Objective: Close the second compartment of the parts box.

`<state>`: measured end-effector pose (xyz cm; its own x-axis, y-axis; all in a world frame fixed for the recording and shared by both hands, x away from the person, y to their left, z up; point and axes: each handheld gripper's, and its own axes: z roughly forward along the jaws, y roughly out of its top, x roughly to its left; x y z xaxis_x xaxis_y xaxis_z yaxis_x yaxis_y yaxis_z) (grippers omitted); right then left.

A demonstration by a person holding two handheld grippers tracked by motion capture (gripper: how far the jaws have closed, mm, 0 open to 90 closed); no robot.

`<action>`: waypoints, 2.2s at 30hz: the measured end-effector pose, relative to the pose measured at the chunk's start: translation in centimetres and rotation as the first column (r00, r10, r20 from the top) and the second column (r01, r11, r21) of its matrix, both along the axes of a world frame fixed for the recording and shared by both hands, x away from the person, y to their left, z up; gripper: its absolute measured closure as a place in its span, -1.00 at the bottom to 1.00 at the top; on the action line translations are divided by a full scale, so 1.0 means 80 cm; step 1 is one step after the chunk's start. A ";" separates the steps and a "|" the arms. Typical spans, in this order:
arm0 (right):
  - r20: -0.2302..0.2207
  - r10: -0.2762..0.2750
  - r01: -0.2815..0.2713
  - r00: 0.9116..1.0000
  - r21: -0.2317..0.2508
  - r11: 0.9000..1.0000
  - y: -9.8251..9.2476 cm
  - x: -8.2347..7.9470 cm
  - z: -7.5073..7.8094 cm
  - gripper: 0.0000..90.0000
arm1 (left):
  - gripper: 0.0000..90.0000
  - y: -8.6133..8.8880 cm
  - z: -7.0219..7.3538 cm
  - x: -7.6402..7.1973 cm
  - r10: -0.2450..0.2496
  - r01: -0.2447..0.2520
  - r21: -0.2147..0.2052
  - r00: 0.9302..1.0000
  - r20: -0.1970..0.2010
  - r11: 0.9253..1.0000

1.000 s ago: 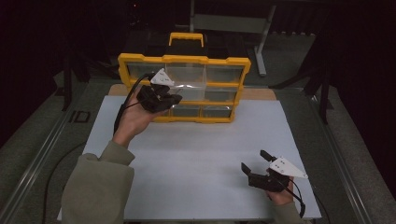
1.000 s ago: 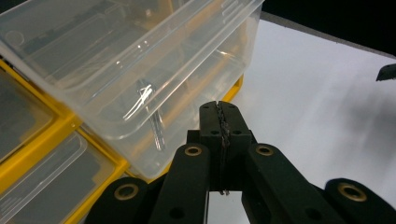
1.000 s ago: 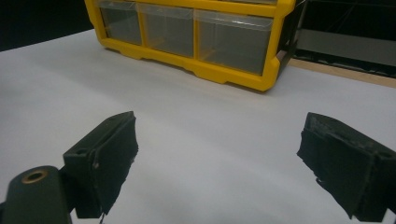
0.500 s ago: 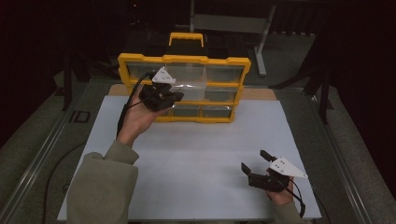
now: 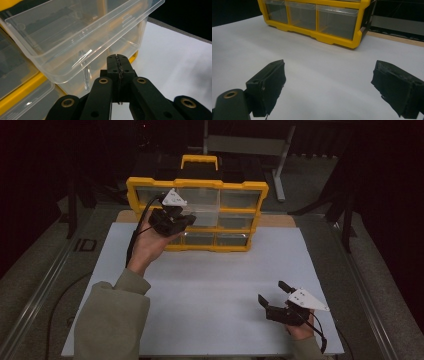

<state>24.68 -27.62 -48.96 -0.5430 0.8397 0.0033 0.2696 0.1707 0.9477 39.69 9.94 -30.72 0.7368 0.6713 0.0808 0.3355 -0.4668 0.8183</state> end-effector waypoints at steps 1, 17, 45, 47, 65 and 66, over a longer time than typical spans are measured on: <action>0.000 0.000 0.000 1.000 0.000 1.000 0.000 0.000 0.000 -0.76 | 1.00 0.000 0.000 0.000 0.000 0.000 0.000 1.000 0.000 1.000; 0.001 0.001 -0.001 1.000 0.000 1.000 0.000 0.000 0.000 -0.76 | 1.00 -0.005 0.002 0.006 0.039 -0.039 0.007 0.999 0.019 0.999; -0.002 0.001 -0.001 1.000 -0.001 1.000 0.000 0.000 0.000 -0.76 | 1.00 -0.009 -0.001 0.020 0.099 -0.099 -0.003 0.995 0.032 0.995; -0.004 0.001 -0.001 1.000 0.000 1.000 0.000 0.000 0.000 -0.76 | 1.00 -0.010 -0.001 0.021 0.105 -0.104 -0.004 0.994 0.033 0.995; -0.003 0.002 -0.002 1.000 -0.001 1.000 0.000 0.001 -0.001 -0.76 | 1.00 -0.013 -0.004 0.028 0.133 -0.133 -0.005 0.990 0.043 0.991; -0.002 0.002 -0.002 1.000 -0.001 1.000 0.000 0.001 -0.001 -0.76 | 1.00 -0.013 -0.004 0.028 0.134 -0.134 -0.005 0.990 0.045 0.991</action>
<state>24.77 -27.65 -49.03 -0.5447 0.8386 0.0037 0.2712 0.1719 0.9471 41.92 8.89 -31.02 0.6357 0.7641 0.1101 0.3579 -0.4181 0.8350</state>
